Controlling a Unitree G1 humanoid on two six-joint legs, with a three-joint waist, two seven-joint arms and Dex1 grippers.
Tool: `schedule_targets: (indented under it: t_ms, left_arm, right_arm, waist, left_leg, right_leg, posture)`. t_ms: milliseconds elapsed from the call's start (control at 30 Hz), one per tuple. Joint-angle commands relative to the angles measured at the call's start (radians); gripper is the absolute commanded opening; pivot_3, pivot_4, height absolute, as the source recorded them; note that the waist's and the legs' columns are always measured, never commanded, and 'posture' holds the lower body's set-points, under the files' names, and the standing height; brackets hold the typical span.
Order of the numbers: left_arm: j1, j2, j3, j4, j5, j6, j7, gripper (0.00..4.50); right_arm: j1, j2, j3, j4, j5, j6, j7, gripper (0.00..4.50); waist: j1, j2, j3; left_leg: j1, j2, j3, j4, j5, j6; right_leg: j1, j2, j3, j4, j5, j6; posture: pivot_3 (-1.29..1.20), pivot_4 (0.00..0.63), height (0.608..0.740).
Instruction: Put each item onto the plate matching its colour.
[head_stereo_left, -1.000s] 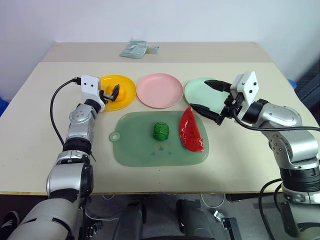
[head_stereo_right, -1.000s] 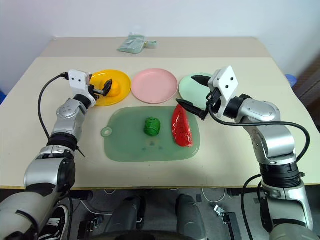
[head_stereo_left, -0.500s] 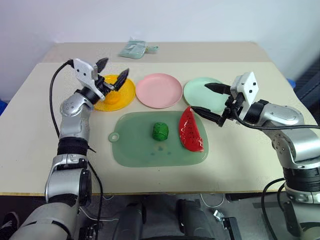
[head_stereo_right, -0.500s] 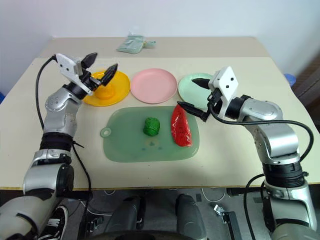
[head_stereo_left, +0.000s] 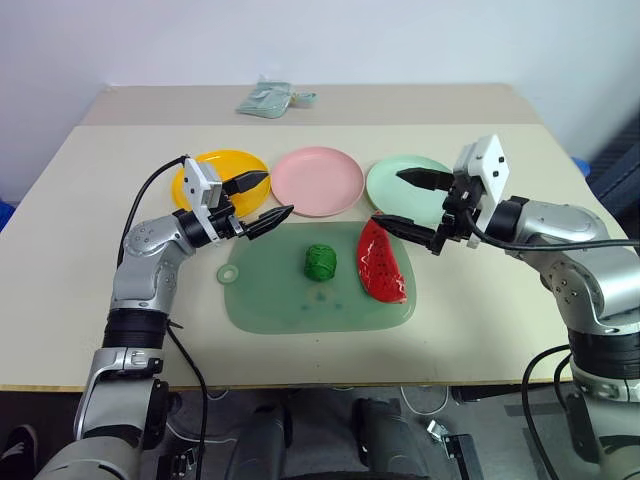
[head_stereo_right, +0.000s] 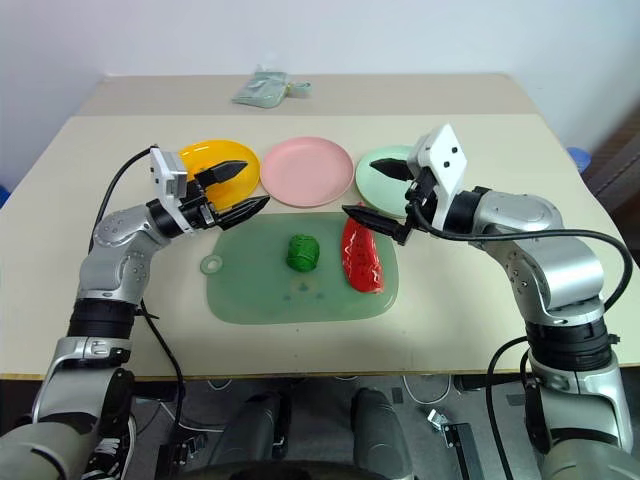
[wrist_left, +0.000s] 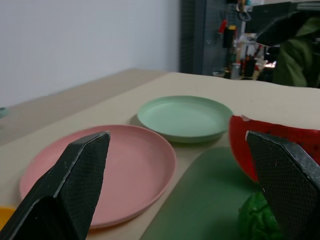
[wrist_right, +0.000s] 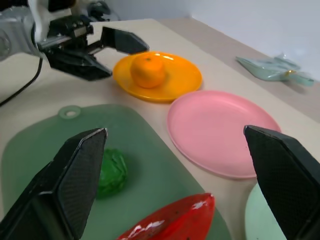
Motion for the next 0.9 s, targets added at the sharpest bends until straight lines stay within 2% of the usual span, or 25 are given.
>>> schedule_targets:
  t_ms: [33, 233, 400, 700, 900]
  left_arm:
    - [0.046, 0.067, 0.016, -0.103, -0.032, 0.024, -0.071, 4.46]
    - [0.148, 0.184, 0.035, -0.197, -0.075, 0.110, -0.156, 4.46]
    - [0.219, 0.235, 0.044, -0.275, -0.106, 0.167, -0.181, 4.46]
    - [0.347, 0.236, 0.064, -0.391, -0.102, 0.147, -0.137, 4.46]
    - [0.392, 0.228, 0.068, -0.428, -0.098, 0.147, -0.107, 4.46]
  right_arm:
    - [-0.077, 0.044, 0.082, -0.036, -0.043, 0.022, -0.052, 4.50]
    - [-0.147, 0.111, 0.246, 0.048, -0.134, 0.009, -0.027, 4.50]
    - [-0.186, 0.136, 0.338, 0.135, -0.186, 0.009, 0.029, 4.50]
    - [-0.174, 0.150, 0.478, 0.211, -0.298, -0.031, 0.120, 4.50]
    - [-0.171, 0.179, 0.509, 0.270, -0.364, -0.056, 0.122, 4.50]
  waist:
    - [-0.004, 0.000, 0.000]
    - [0.005, 0.000, 0.000]
    - [0.009, 0.000, 0.000]
    - [0.003, 0.001, 0.000]
    - [0.006, 0.001, 0.000]
  left_leg:
    - [0.000, 0.000, 0.000, -0.001, 0.000, 0.000]
    - [0.000, 0.000, 0.000, -0.001, 0.000, 0.000]
    - [-0.001, 0.000, 0.001, 0.000, 0.000, 0.000]
    - [0.000, 0.000, 0.000, -0.001, 0.000, 0.000]
    - [0.000, 0.000, 0.000, -0.001, 0.000, 0.000]
  right_leg:
    - [-0.001, 0.000, 0.000, 0.000, 0.000, 0.000]
    - [-0.001, 0.000, 0.000, 0.001, 0.000, -0.001]
    - [-0.001, 0.000, 0.000, 0.001, 0.000, -0.001]
    - [-0.002, 0.000, 0.000, 0.001, 0.000, -0.001]
    - [-0.002, 0.000, 0.000, 0.001, 0.000, -0.001]
  posture:
    - [0.00, 0.150, 0.740]
    - [0.00, 0.150, 0.740]
    - [0.00, 0.150, 0.740]
    - [0.00, 0.150, 0.740]
    - [0.00, 0.150, 0.740]
